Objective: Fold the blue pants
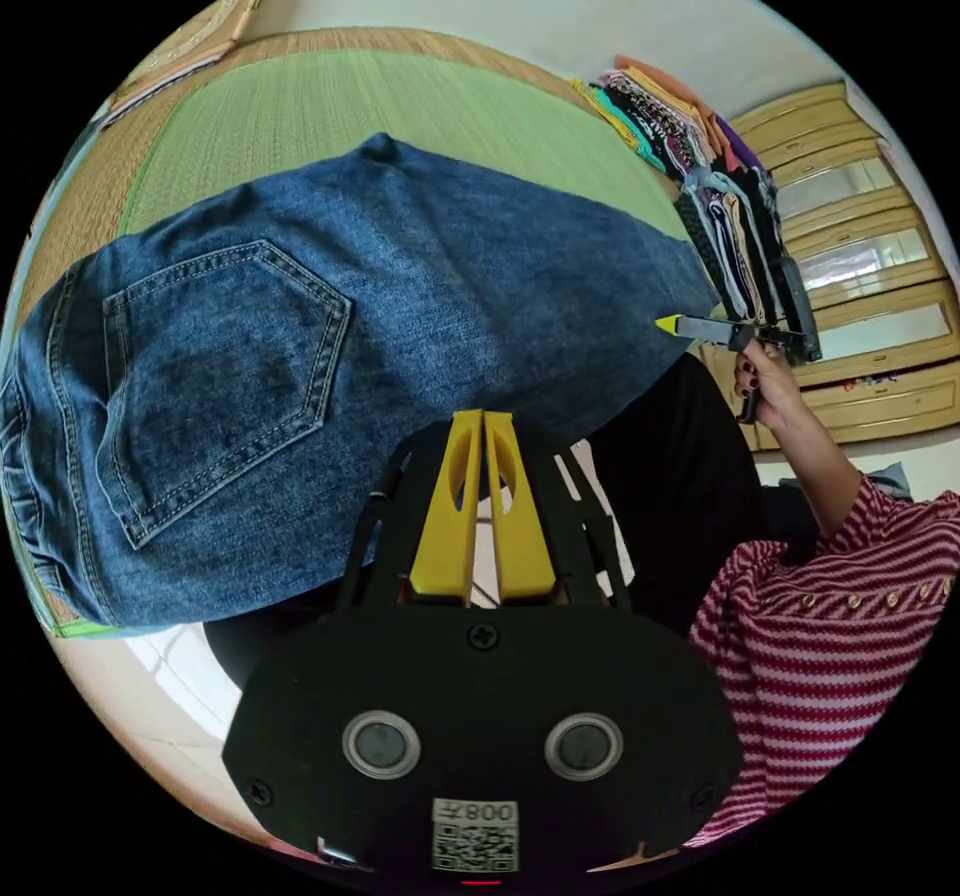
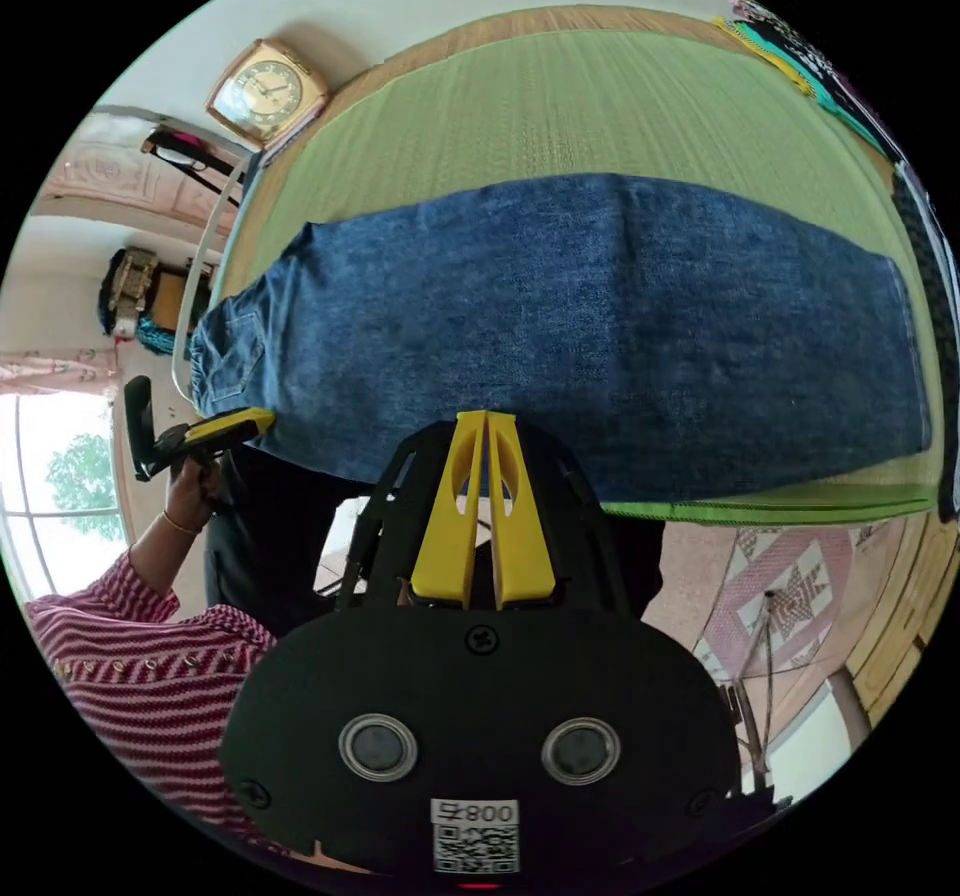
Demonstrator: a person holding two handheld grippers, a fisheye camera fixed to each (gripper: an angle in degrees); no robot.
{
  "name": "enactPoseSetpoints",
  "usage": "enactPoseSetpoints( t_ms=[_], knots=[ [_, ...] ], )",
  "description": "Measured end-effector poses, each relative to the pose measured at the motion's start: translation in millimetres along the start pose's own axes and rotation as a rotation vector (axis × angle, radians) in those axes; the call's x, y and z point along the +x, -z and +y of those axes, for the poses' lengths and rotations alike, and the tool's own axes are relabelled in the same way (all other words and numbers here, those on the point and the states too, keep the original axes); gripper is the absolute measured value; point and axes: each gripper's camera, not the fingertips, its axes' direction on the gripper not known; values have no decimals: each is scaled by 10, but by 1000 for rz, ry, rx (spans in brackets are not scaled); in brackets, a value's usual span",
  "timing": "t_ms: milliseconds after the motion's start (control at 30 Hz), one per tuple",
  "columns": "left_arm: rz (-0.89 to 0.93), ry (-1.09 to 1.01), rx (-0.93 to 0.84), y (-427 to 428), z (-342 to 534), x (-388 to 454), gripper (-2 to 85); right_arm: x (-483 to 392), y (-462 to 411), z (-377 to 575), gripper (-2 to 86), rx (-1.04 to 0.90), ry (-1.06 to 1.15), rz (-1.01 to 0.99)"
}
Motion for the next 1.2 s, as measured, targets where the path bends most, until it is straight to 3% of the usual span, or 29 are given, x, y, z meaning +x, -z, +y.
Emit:
enactPoseSetpoints(
  t_ms=[67, 200, 500, 667, 1200],
  knots=[
    [25, 23, -16, -42, -87, 14, 0, 195, -127, 97, 1, 8, -46, -69],
    [-68, -6, -54, -129, -317, 255, 0, 339, -191, 318, 1, 64, -32, -13],
    [-12, -179, -105, -577, -1166, 1058, 0, 2180, -17, 1563, 16, 399, -399, -118],
    [31, -305, -167, -957, -1720, 1626, 1, 2933, -161, 2105, 66, 551, -540, -164],
    [77, -559, -263, -1863, -3114, 3238, 0, 3475, -1375, 2377, 85, 587, -543, -215]
  ],
)
